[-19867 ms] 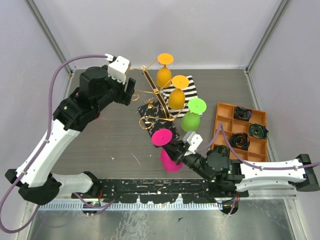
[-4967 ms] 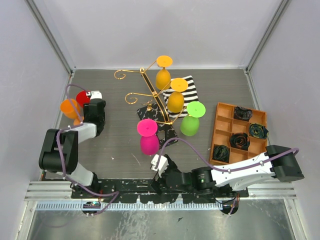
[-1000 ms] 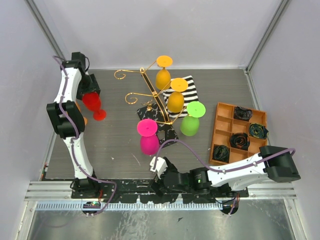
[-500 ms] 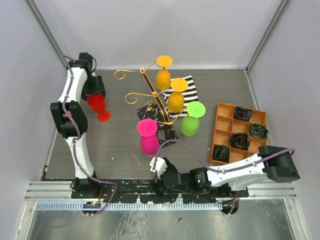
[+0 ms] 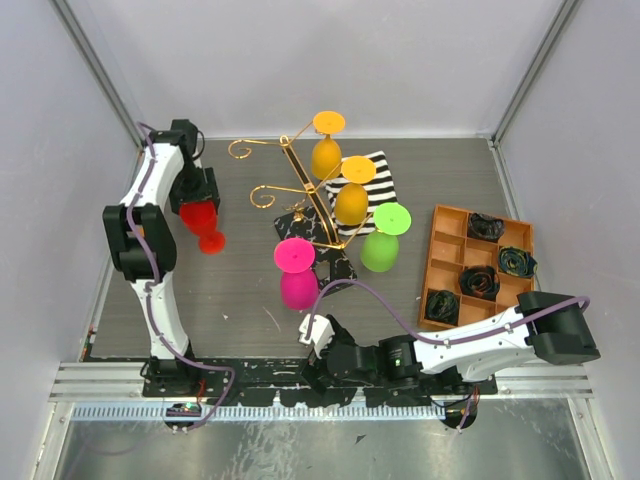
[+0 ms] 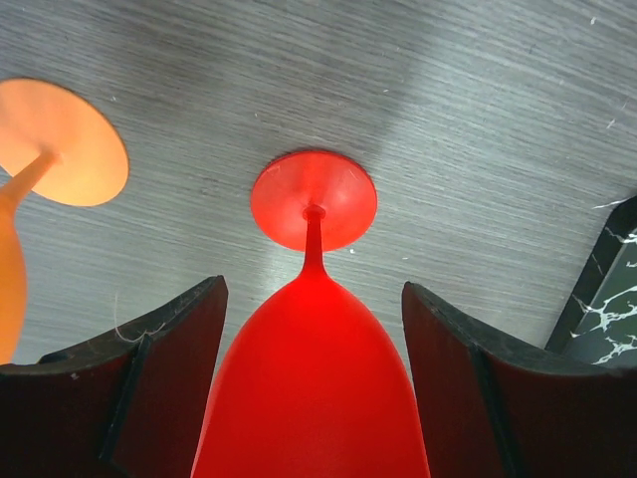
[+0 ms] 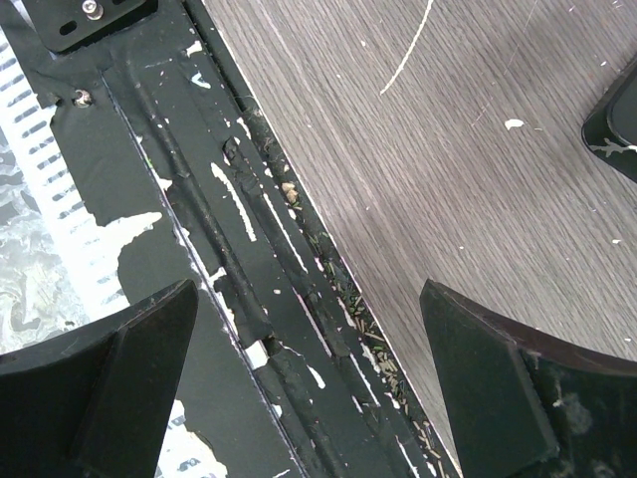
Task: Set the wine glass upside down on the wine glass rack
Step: Move the wine glass to the center of the board.
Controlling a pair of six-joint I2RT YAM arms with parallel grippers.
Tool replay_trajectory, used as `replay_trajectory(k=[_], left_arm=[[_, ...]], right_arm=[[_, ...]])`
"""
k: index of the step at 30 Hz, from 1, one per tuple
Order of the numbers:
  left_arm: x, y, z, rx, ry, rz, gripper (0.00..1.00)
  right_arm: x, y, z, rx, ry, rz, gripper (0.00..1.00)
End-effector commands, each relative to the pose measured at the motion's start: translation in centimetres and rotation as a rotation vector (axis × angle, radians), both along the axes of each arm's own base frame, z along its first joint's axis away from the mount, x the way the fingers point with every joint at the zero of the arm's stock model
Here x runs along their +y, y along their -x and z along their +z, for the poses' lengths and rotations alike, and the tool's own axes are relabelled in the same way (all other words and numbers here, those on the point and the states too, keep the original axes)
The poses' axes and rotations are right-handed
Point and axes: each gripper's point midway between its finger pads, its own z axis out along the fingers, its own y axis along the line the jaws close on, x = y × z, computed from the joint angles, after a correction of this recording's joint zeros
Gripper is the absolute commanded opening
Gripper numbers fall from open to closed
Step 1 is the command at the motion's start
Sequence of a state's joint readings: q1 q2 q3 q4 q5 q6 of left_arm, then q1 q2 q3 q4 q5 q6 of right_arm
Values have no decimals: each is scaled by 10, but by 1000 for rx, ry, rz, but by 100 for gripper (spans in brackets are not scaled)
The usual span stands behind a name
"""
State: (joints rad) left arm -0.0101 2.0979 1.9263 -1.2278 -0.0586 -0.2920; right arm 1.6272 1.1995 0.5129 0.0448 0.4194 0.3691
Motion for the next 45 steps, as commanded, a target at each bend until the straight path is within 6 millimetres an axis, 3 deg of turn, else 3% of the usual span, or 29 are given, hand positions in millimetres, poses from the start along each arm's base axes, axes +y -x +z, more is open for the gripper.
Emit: replay_trajectory(k=[1,18,33,45], left_arm=[[-1,5,15,-36,-7,-8,77],[-5,5,42,-103,13,-11,80],[-12,22,27,-35,53,-23,77],[-16,50,23,-24,75,-15,76]], right_arm=[[10,0,15,10,-64,-3,100],[9,0,14,13,-62,-9,100],[9,0,9,12,-49,-5,100],[12,0,9,14,-49,-6,100]])
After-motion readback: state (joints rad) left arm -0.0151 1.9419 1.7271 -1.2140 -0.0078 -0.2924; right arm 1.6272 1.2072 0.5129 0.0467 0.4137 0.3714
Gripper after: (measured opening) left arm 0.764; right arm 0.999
